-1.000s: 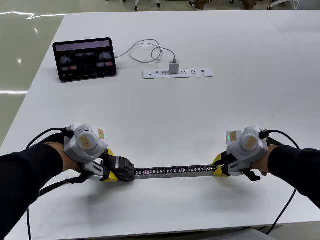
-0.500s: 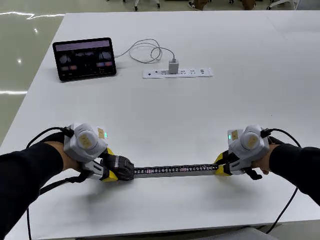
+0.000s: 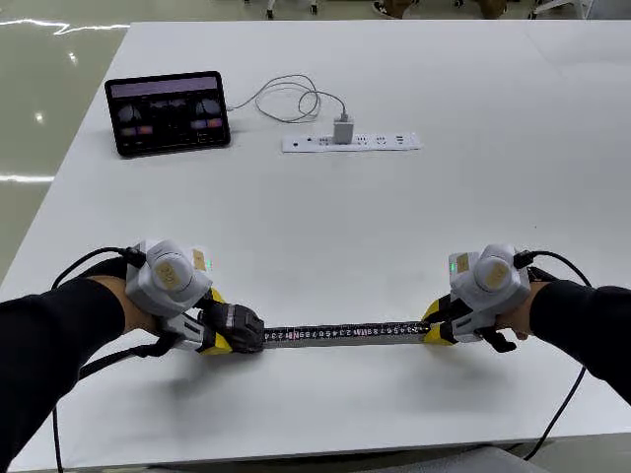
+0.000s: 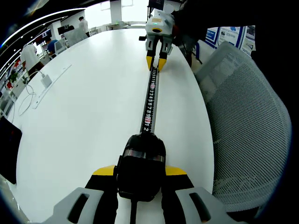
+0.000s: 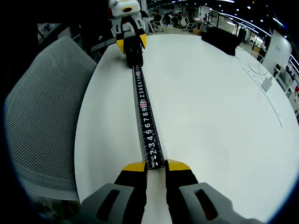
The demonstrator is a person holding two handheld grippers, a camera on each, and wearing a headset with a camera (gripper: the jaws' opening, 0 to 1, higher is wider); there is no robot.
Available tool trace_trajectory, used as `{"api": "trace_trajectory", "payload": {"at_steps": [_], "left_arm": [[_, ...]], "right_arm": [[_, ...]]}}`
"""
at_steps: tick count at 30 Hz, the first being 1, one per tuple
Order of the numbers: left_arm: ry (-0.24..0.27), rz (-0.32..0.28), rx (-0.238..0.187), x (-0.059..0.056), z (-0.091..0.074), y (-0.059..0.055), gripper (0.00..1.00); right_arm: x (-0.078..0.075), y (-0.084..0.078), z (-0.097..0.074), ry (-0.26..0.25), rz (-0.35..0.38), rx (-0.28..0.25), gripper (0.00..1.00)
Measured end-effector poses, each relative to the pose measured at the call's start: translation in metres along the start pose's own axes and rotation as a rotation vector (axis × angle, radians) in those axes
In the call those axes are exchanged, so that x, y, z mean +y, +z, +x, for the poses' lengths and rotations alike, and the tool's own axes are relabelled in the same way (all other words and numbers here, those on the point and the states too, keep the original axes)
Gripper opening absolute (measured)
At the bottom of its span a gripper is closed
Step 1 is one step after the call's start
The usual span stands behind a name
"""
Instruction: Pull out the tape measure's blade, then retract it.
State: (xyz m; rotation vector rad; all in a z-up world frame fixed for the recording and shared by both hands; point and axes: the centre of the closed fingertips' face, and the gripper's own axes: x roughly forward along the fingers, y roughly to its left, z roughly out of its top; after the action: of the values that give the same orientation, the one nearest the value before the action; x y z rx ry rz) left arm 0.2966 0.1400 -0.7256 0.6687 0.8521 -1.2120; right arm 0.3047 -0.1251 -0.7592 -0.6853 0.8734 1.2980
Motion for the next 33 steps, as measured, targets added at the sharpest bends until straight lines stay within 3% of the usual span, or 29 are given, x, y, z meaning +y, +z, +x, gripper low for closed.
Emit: {"api": "trace_trajectory", "payload": {"at_steps": [7, 23, 26, 28, 31, 33], "left_arm": [[-0.002, -0.002, -0.001, 0.001, 0.001, -0.001, 0.32], [0.001, -0.005, -0.016, 0.001, 0.000, 0.002, 0.33], [0.016, -0.031, -0.031, 0.002, 0.000, 0.003, 0.33], [0.026, -0.067, -0.022, 0.003, -0.001, 0.000, 0.34], [0.043, -0.066, 0.025, 0.004, -0.001, -0.011, 0.33], [0.062, -0.095, 0.026, 0.006, -0.005, -0.015, 0.33]], "right_arm": [[-0.001, 0.000, 0.000, 0.006, 0.014, 0.000, 0.10], [0.001, 0.001, 0.001, 0.007, -0.041, 0.014, 0.12], [0.002, 0.001, 0.001, 0.002, -0.036, 0.012, 0.12], [0.002, 0.001, 0.000, -0.004, -0.037, 0.013, 0.12], [0.003, 0.001, 0.001, -0.015, -0.036, 0.010, 0.12], [-0.001, 0.003, 0.000, -0.045, -0.051, 0.000, 0.13]]}}
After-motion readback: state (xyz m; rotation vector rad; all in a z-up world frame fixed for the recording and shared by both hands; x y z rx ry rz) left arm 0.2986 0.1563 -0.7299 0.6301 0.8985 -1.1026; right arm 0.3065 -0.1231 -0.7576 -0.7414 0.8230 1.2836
